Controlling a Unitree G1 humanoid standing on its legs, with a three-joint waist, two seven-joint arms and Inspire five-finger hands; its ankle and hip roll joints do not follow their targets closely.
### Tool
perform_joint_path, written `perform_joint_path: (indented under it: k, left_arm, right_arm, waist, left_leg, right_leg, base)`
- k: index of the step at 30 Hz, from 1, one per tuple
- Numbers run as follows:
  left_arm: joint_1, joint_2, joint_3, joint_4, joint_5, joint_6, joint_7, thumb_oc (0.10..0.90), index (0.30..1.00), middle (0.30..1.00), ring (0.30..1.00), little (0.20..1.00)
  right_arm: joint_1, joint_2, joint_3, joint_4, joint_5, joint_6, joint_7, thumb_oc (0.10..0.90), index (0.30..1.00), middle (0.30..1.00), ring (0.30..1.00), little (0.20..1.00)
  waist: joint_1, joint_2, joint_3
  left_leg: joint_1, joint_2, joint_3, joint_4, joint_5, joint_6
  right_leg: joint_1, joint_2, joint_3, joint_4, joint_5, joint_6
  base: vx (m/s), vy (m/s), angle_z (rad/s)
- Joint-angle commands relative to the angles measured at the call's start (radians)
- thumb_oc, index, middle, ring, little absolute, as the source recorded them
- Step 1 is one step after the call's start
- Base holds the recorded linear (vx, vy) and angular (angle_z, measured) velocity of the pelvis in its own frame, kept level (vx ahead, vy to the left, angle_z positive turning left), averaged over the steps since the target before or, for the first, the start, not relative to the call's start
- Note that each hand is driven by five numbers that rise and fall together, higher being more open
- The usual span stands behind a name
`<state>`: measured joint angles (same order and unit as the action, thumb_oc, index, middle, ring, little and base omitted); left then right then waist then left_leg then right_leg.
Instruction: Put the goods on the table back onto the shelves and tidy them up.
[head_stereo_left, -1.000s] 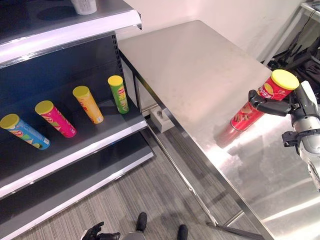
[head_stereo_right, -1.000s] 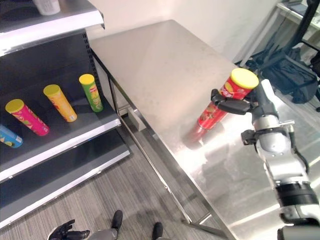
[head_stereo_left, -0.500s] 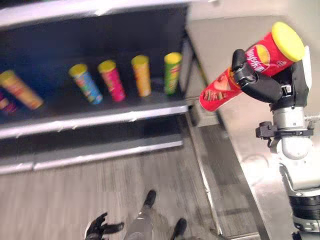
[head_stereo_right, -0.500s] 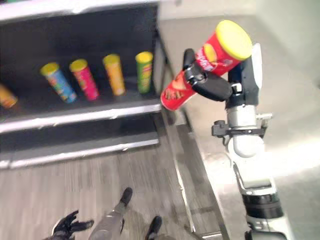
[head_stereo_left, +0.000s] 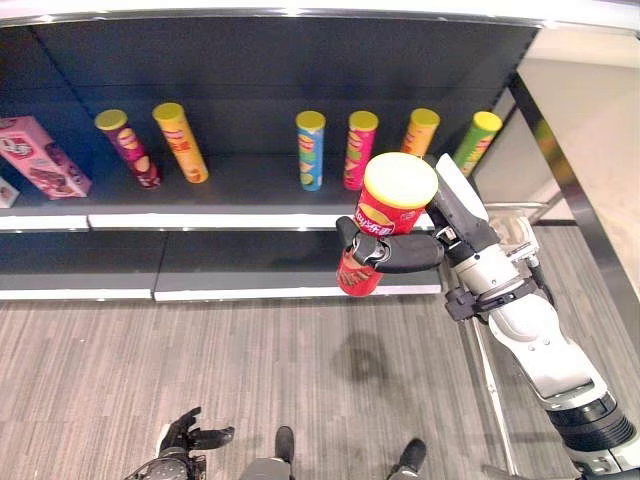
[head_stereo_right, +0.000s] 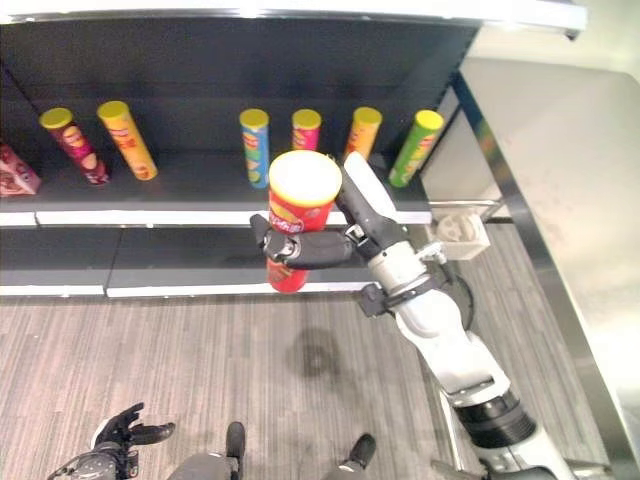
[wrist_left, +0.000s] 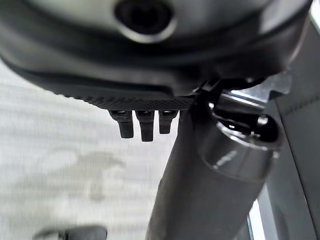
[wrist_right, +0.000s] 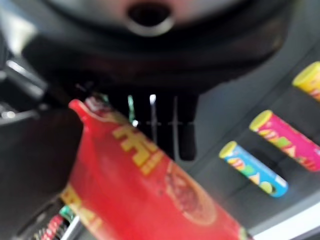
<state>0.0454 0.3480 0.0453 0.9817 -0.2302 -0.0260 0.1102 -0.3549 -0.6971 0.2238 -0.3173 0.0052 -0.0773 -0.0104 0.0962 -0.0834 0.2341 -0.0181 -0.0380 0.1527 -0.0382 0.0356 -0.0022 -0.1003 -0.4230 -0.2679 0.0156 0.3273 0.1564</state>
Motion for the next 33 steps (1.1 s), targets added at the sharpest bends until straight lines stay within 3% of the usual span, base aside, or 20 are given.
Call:
perform_joint_path:
  k: [1,2,4,5,9,10,11,14,16,17,18,20,21,22,26,27,30,31,33]
  left_arm:
    - [0.012,0.004,-0.050,-0.009,0.025,-0.025,0.011,0.800,0.900,0.900,0.900,0.900]
    - [0.011,0.004,-0.049,-0.008,0.025,-0.025,0.011,0.800,0.900,0.900,0.900,0.900]
    - [0.005,0.008,-0.058,-0.003,0.030,-0.019,0.008,0.800,0.900,0.900,0.900,0.900]
    - [0.017,-0.012,-0.076,-0.006,0.041,-0.014,-0.004,0.800,0.900,0.900,0.900,0.900]
    - [0.023,-0.041,-0.086,-0.052,0.009,-0.024,0.000,0.800,0.900,0.900,0.900,0.900]
    - [0.027,-0.059,-0.090,-0.060,-0.007,-0.023,0.002,0.800,0.900,0.900,0.900,0.900]
    - [0.027,-0.065,-0.091,-0.062,-0.016,-0.024,0.000,0.800,0.900,0.900,0.900,0.900]
    - [0.035,-0.059,-0.099,-0.059,-0.008,-0.018,0.006,0.800,0.900,0.900,0.900,0.900]
    - [0.035,-0.045,-0.105,-0.066,-0.010,-0.016,0.008,0.800,0.900,0.900,0.900,0.900]
    - [0.046,-0.044,-0.108,-0.063,0.006,-0.017,0.002,0.800,0.900,0.900,0.900,0.900]
    - [0.048,-0.051,-0.116,-0.053,0.023,-0.012,-0.002,0.800,0.900,0.900,0.900,0.900]
    - [0.040,-0.036,-0.123,-0.060,0.034,-0.015,0.005,0.800,0.900,0.900,0.900,0.900]
    - [0.040,-0.036,-0.122,-0.060,0.034,-0.015,0.005,0.800,0.900,0.900,0.900,0.900]
    - [0.033,-0.017,-0.116,-0.066,0.045,-0.015,0.016,0.800,0.900,0.900,0.900,0.900]
    - [0.027,0.014,-0.075,-0.073,0.030,-0.015,0.044,0.800,0.900,0.900,0.900,0.900]
    - [0.025,0.020,-0.070,-0.073,0.030,-0.014,0.045,0.800,0.900,0.900,0.900,0.900]
    - [-0.009,0.027,-0.074,-0.055,0.026,-0.015,0.060,0.800,0.900,0.900,0.900,0.900]
    - [0.010,0.011,-0.079,-0.066,0.025,-0.016,0.054,0.800,0.900,0.900,0.900,0.900]
    - [0.022,-0.017,-0.086,-0.068,0.019,-0.017,0.060,0.800,0.900,0.900,0.900,0.900]
  right_arm:
    - [-0.173,-0.093,-0.066,-0.065,0.000,-0.057,-0.058,0.400,0.300,0.300,0.300,0.300]
    - [-0.174,-0.093,-0.066,-0.065,0.000,-0.057,-0.058,0.400,0.300,0.300,0.300,0.300]
    - [-0.182,-0.097,-0.051,-0.050,0.001,-0.064,-0.059,0.400,0.300,0.300,0.300,0.300]
    - [-0.180,-0.127,-0.056,-0.030,-0.016,-0.054,-0.064,0.400,0.300,0.300,0.300,0.300]
    - [-0.201,-0.139,-0.040,-0.017,-0.022,-0.054,-0.080,0.400,0.300,0.300,0.300,0.300]
    - [-0.196,-0.139,-0.040,0.000,-0.028,-0.047,-0.087,0.400,0.300,0.300,0.300,0.300]
    - [-0.191,-0.141,-0.042,0.008,-0.033,-0.044,-0.089,0.400,0.300,0.300,0.300,0.300]
    - [-0.170,-0.132,-0.061,0.030,-0.063,-0.032,-0.107,0.400,0.300,0.300,0.300,0.300]
    - [-0.145,-0.119,-0.089,0.056,-0.067,-0.027,-0.146,0.400,0.300,0.300,0.300,0.300]
    - [-0.131,-0.121,-0.103,0.060,-0.082,-0.023,-0.150,0.400,0.300,0.300,0.300,0.300]
    - [-0.110,-0.108,-0.122,0.051,-0.108,-0.013,-0.153,0.400,0.300,0.300,0.300,0.300]
    - [-0.118,-0.081,-0.112,0.041,-0.129,-0.005,-0.156,0.400,0.300,0.300,0.300,0.300]
    - [-0.119,-0.080,-0.112,0.041,-0.129,-0.005,-0.156,0.400,0.300,0.300,0.300,0.300]
    - [-0.145,-0.055,-0.094,0.042,-0.139,-0.003,-0.159,0.400,0.300,0.300,0.300,0.300]
    - [-0.177,-0.003,-0.057,0.047,-0.162,-0.001,-0.164,0.400,0.300,0.300,0.300,0.300]
    - [-0.174,0.000,-0.056,0.046,-0.166,0.002,-0.161,0.400,0.300,0.300,0.300,0.300]
    - [-0.189,0.011,-0.047,0.053,-0.161,0.003,-0.167,0.400,0.300,0.300,0.300,0.300]
    - [-0.167,0.026,-0.055,0.040,-0.161,0.001,-0.168,0.400,0.300,0.300,0.300,0.300]
    - [-0.168,0.042,-0.040,0.043,-0.176,0.003,-0.171,0.400,0.300,0.300,0.300,0.300]
  waist:
    - [-0.030,0.052,-0.043]
    - [-0.031,0.051,-0.044]
    - [-0.038,0.032,-0.028]
    - [-0.051,0.020,-0.020]
    - [-0.047,0.029,0.010]
    - [-0.047,0.037,0.026]
    - [-0.046,0.041,0.028]
    - [-0.027,0.042,0.008]
    - [-0.015,0.048,-0.008]
    - [-0.015,0.065,-0.028]
    - [-0.018,0.096,-0.043]
    - [-0.016,0.101,-0.045]
    - [-0.015,0.099,-0.043]
    - [-0.013,0.094,-0.047]
    - [-0.005,0.085,-0.045]
    - [-0.007,0.083,-0.041]
    - [-0.046,0.090,0.000]
    - [-0.057,0.085,0.003]
    - [-0.055,0.087,0.005]
  left_leg:
    - [0.005,0.062,-0.082,-0.049,-0.072,-0.044]
    - [0.002,0.061,-0.082,-0.049,-0.069,-0.044]
    - [-0.009,0.047,-0.104,-0.049,-0.065,-0.035]
    - [-0.005,-0.009,-0.176,-0.049,-0.066,-0.028]
    - [-0.064,-0.022,-0.186,0.105,-0.125,-0.042]
    - [-0.131,-0.023,-0.176,0.219,-0.138,-0.069]
    - [-0.149,-0.005,-0.168,0.219,-0.126,-0.075]
    - [-0.208,0.105,-0.194,0.057,-0.024,-0.087]
    - [-0.256,0.143,-0.229,-0.049,0.027,-0.114]
    - [-0.252,0.145,-0.241,-0.049,0.017,-0.122]
    - [-0.230,0.146,-0.240,-0.049,0.061,-0.133]
    - [-0.192,0.101,-0.208,-0.049,0.053,-0.107]
    - [-0.190,0.099,-0.205,-0.049,0.053,-0.106]
    - [-0.170,0.076,-0.179,-0.049,0.034,-0.085]
    - [-0.131,0.069,-0.101,-0.045,-0.005,-0.052]
    - [-0.123,0.065,-0.096,-0.043,-0.010,-0.047]
    - [-0.093,0.047,-0.106,-0.049,-0.032,-0.039]
    - [-0.064,0.027,-0.133,-0.049,-0.044,-0.034]
    - [-0.072,0.033,-0.140,-0.049,-0.039,-0.039]
  right_leg:
    - [-0.031,0.214,0.173,0.034,-0.252,0.020]
    - [-0.033,0.213,0.173,0.032,-0.249,0.019]
    - [-0.041,0.326,0.144,0.023,-0.283,-0.016]
    - [-0.018,0.415,0.248,-0.060,-0.276,-0.046]
    - [-0.003,0.395,0.241,-0.075,-0.266,-0.059]
    - [0.027,0.374,0.215,-0.096,-0.277,-0.064]
    - [0.038,0.364,0.209,-0.101,-0.283,-0.061]
    - [0.048,0.334,0.200,-0.103,-0.322,-0.043]
    - [0.061,0.319,0.202,-0.103,-0.377,-0.033]
    - [0.070,0.316,0.205,-0.103,-0.386,-0.024]
    - [0.081,0.299,0.203,-0.103,-0.378,-0.013]
    - [0.094,0.228,0.224,-0.103,-0.348,0.014]
    - [0.094,0.226,0.227,-0.103,-0.348,0.015]
    - [0.087,0.190,0.236,-0.098,-0.310,0.026]
    - [0.038,0.139,0.232,-0.010,-0.259,0.040]
    - [0.023,0.144,0.247,0.011,-0.245,0.037]
    - [-0.118,0.242,0.275,-0.050,-0.206,0.024]
    - [-0.088,0.246,0.302,-0.089,-0.202,0.031]
    - [-0.079,0.243,0.288,-0.092,-0.195,0.023]
  base:
    - [0.02,0.123,0.07]
    - [0.02,0.021,0.29]
    - [0.08,-0.001,0.58]
    - [0.19,-0.011,0.36]
    - [0.07,-0.021,1.14]
    - [0.08,0.049,0.49]
    - [0.12,0.105,0.35]
    - [0.23,0.165,0.58]
    - [0.32,0.232,0.08]
    - [0.40,0.425,-0.03]
    - [0.33,0.444,-0.20]
    - [0.29,0.481,-0.61]
    - [0.24,0.444,-0.58]
    - [0.14,0.312,-0.39]
    - [0.10,0.222,-0.60]
    - [0.07,0.107,-0.67]
    - [0.10,0.044,-0.29]
    - [0.18,-0.023,0.23]
    - [0.10,-0.095,0.98]
